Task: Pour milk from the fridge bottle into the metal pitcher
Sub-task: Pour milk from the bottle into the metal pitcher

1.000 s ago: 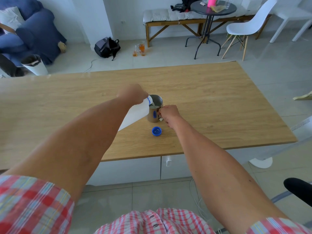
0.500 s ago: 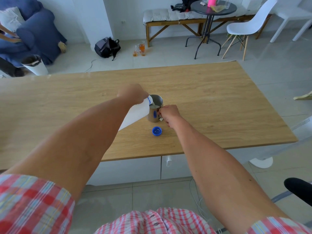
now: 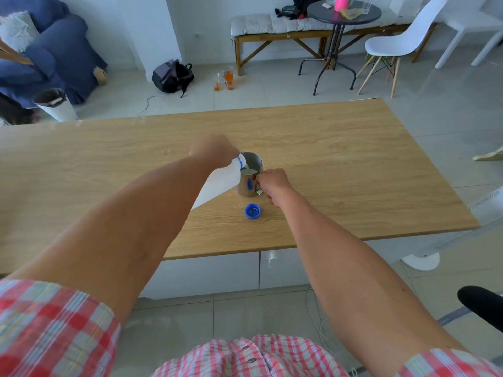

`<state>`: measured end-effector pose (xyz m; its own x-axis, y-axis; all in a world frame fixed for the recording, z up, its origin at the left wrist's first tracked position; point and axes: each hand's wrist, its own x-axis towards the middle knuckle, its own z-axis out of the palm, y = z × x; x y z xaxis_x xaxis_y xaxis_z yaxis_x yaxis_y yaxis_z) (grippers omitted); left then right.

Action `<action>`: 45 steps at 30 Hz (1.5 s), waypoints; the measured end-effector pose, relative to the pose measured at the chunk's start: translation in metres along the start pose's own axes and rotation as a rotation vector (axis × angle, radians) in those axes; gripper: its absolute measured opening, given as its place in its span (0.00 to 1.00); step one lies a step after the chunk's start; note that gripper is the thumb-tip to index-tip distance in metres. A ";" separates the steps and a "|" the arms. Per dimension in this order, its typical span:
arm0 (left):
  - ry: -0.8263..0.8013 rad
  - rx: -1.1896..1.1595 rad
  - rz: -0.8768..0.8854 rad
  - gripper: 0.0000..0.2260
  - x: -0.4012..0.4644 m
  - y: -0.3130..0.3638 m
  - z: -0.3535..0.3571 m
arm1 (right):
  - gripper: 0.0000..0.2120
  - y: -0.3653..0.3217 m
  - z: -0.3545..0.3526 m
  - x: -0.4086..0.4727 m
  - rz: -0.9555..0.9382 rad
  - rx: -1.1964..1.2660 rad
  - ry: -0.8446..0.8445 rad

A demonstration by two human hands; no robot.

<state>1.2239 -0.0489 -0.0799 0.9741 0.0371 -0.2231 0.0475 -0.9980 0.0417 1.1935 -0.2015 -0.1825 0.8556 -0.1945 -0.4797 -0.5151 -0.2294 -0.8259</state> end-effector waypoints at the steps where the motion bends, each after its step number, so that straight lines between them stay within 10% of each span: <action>1: -0.002 0.000 -0.001 0.14 0.000 0.000 0.000 | 0.10 0.000 0.000 0.000 0.000 0.000 -0.001; 45: 0.004 -0.010 0.024 0.15 0.003 -0.002 0.002 | 0.11 -0.002 -0.002 -0.006 0.013 0.004 0.000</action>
<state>1.2263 -0.0473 -0.0827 0.9758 0.0133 -0.2181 0.0264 -0.9980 0.0571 1.1895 -0.2018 -0.1772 0.8491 -0.1978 -0.4899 -0.5256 -0.2227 -0.8211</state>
